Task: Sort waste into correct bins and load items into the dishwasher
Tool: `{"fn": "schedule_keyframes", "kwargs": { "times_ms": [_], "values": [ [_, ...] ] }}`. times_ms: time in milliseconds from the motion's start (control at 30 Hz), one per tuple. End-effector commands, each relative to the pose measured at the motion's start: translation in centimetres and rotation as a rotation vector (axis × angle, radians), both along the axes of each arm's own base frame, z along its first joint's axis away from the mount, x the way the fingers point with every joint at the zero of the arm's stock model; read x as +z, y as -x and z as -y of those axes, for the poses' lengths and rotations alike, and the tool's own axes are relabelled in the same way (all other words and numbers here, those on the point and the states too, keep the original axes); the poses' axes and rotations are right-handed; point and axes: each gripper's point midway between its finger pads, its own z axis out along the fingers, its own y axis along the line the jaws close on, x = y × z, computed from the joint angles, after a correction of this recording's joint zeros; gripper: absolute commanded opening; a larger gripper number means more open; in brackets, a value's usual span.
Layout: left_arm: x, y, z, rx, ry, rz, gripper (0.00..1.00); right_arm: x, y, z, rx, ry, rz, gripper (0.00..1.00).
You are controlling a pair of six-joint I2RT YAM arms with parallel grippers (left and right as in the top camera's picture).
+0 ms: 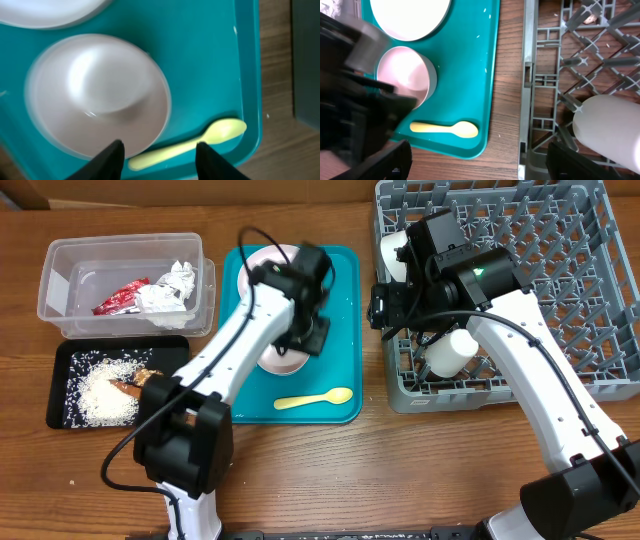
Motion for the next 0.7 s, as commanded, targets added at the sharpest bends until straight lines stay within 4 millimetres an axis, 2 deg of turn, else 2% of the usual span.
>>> {"fn": "schedule_keyframes", "kwargs": {
  "times_ms": [0,167,267,333,467,567,667],
  "values": [
    [5.5,-3.5,-3.6,0.189,0.005,0.098,0.51,0.5,-0.2,-0.7,0.008,-0.045,0.013,0.88],
    [10.9,-5.9,-8.7,0.357,0.051,0.178,0.54,0.7,-1.4,-2.9,-0.010,-0.110,0.040,0.86],
    [12.9,-6.6,-10.9,0.424,0.120,0.199,0.54,-0.6,-2.1,-5.3,-0.008,-0.132,0.032,0.85],
    [13.2,-6.8,-11.9,0.452,0.155,0.198,0.54,-2.0,-2.4,-7.0,0.002,-0.138,0.018,0.82],
    [13.0,-6.9,-13.8,0.497,0.162,0.187,0.54,-6.0,-2.4,-11.2,0.036,-0.135,-0.026,0.76],
    [13.0,-6.7,-14.3,0.510,0.158,0.182,0.54,-9.2,-2.6,-12.5,0.004,-0.099,-0.061,0.71],
    [12.9,-6.7,-14.4,0.511,0.153,0.182,0.54,-11.8,-2.7,-13.0,-0.024,-0.068,-0.096,0.66]
  ]
}}
